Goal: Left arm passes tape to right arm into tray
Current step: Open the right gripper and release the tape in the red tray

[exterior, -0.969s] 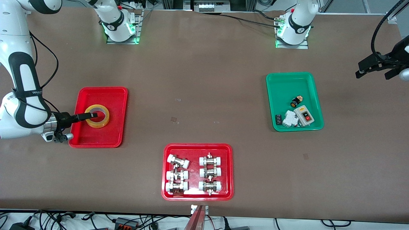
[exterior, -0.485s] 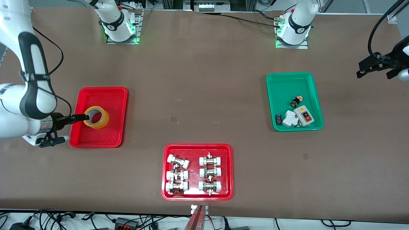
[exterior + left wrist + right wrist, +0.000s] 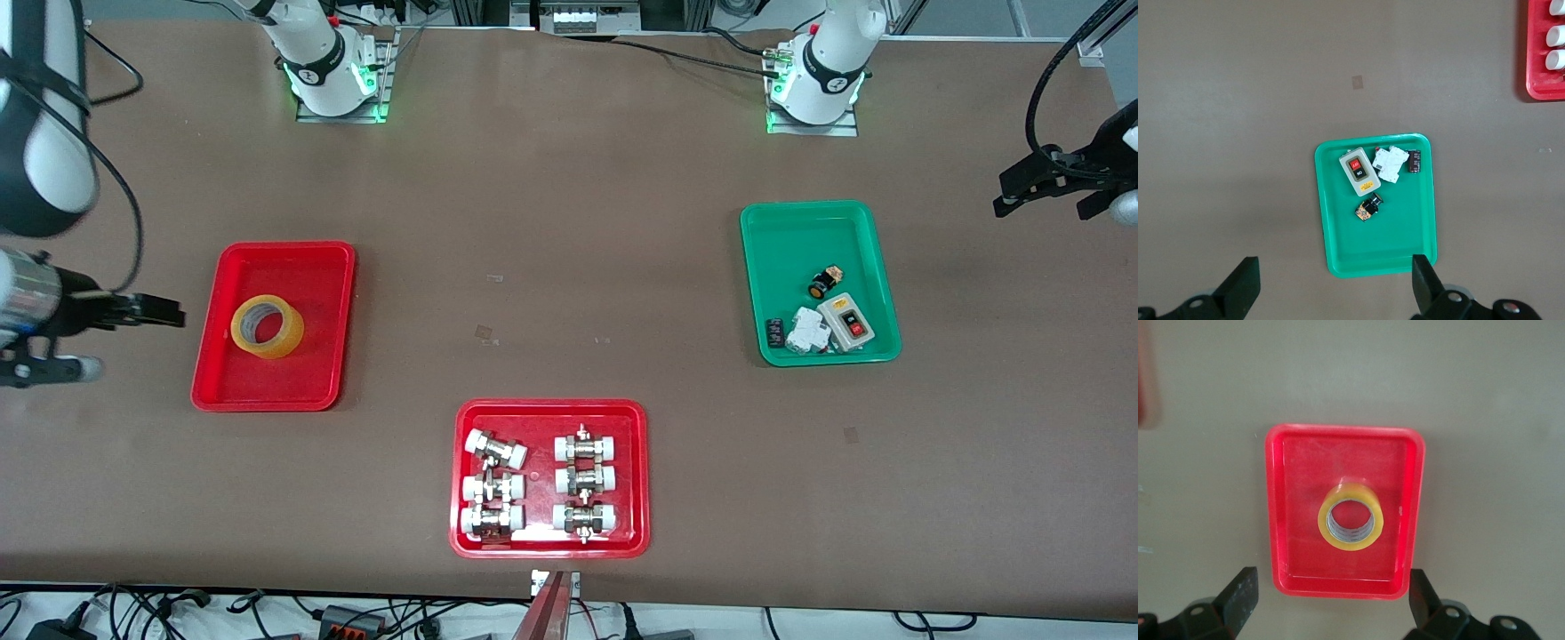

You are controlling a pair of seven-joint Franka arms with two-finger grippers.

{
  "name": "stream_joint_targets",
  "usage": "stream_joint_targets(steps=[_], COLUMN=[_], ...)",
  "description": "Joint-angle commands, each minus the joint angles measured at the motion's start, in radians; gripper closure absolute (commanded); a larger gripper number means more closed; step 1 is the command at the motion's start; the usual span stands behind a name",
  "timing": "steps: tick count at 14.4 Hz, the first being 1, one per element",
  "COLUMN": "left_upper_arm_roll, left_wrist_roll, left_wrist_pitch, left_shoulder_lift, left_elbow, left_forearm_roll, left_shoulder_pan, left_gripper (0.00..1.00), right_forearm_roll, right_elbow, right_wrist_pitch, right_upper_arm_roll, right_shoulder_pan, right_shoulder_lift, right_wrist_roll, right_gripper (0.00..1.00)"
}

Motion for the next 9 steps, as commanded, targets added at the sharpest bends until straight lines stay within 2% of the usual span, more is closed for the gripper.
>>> stream_joint_targets(steps=[1,6,9], left_upper_arm_roll=[-0.003,-0.003,-0.003], left_wrist_roll=[-0.01,-0.008,-0.008], left_wrist_pitch=[-0.023,-0.025,-0.025], left_shoulder_lift=[0.015,0.015,0.015], left_elbow=[0.034,0.033,0.033], left_forearm_roll=[0.017,0.017,0.017], left_shoulder_pan=[-0.004,-0.002,-0.002], left_gripper=[0.0,0.0,0.0], right_forearm_roll=[-0.007,-0.018,-0.02], right_elbow=[0.1,0.109,-0.04], right_wrist_pitch=[-0.052,-0.026,0.107], right_upper_arm_roll=[0.005,0.004,-0.001], right_shoulder_pan=[-0.003,0.005,0.005], right_shoulder_lift=[0.008,-0.02,-0.099], right_wrist_roll=[0.017,0.049,0.049], right_gripper=[0.0,0.0,0.0])
